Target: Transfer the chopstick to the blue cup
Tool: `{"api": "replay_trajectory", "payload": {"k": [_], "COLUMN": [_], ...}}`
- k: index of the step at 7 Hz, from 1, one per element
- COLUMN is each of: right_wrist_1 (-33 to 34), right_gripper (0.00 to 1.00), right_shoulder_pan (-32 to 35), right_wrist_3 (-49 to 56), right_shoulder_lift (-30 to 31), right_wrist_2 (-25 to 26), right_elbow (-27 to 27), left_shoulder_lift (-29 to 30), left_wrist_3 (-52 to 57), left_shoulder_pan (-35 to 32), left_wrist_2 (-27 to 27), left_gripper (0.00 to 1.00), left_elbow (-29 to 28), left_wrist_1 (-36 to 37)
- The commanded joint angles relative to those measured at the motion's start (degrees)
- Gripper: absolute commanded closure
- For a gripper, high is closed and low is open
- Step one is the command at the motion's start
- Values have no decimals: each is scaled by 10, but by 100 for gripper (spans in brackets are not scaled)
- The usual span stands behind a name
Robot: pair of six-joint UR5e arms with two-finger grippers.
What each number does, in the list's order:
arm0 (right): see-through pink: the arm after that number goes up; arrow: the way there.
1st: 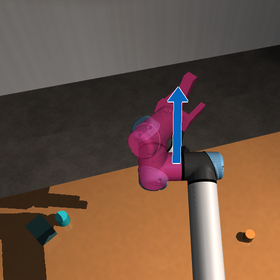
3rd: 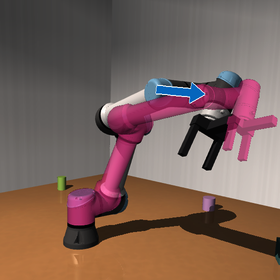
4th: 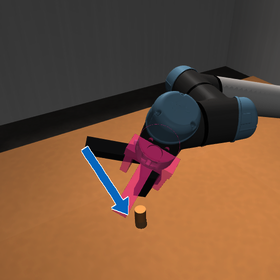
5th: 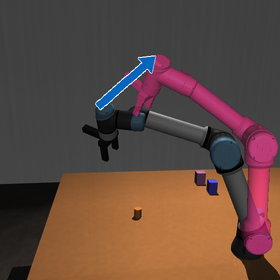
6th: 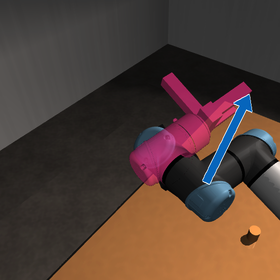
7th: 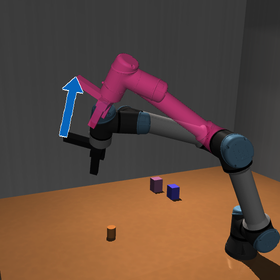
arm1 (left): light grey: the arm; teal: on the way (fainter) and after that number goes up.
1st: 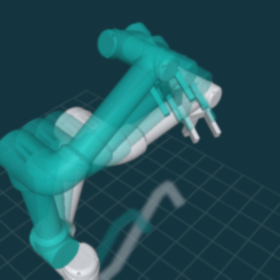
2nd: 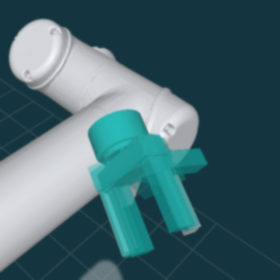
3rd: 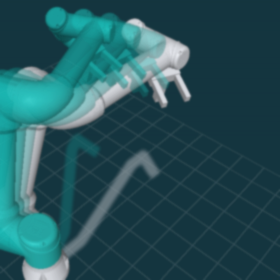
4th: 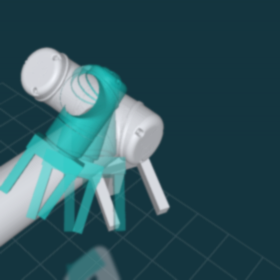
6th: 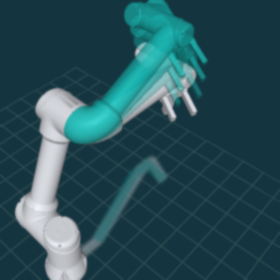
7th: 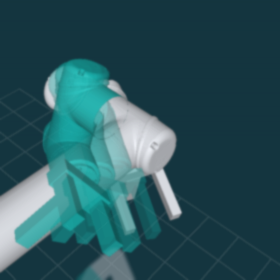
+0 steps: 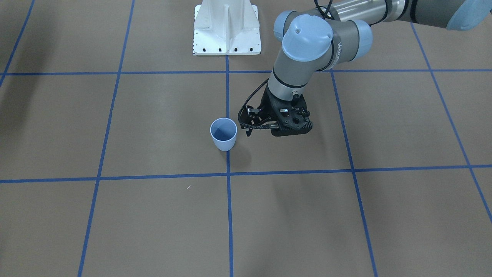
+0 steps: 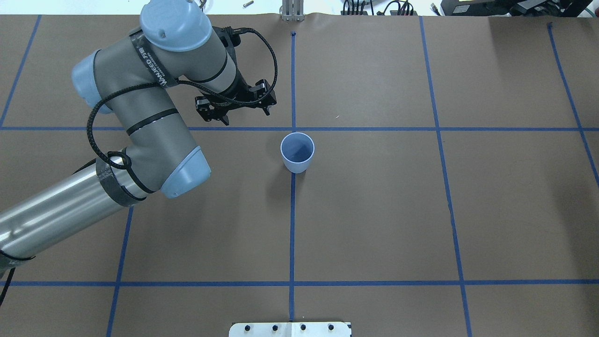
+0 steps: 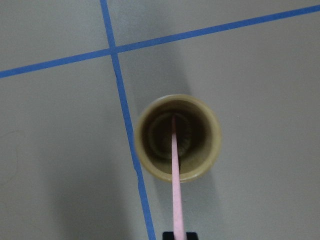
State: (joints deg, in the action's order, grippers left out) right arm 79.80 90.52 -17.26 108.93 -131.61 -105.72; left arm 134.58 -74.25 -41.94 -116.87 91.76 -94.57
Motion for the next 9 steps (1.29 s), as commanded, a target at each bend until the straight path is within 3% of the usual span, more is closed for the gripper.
{"api": "replay_trajectory", "payload": {"k": [1,5,9], "right_wrist_1": [1,30,270], "right_gripper": [100,100,100], "right_shoulder_pan": [11,54,58], "right_wrist_3": [5,16,16], "right_shoulder_lift": [1,0,-59], "right_wrist_2": [0,0,-20], "right_elbow": [-7,-72,-205], "left_shoulder_lift": [0,-1,-15], "left_wrist_3": [-1,-1,3], "left_shoulder_pan": [0,3,2], "left_wrist_2": [1,1,0], "left_gripper": [2,2,2], "left_elbow": [0,-1,6], "left_wrist_1": [0,0,-5]}}
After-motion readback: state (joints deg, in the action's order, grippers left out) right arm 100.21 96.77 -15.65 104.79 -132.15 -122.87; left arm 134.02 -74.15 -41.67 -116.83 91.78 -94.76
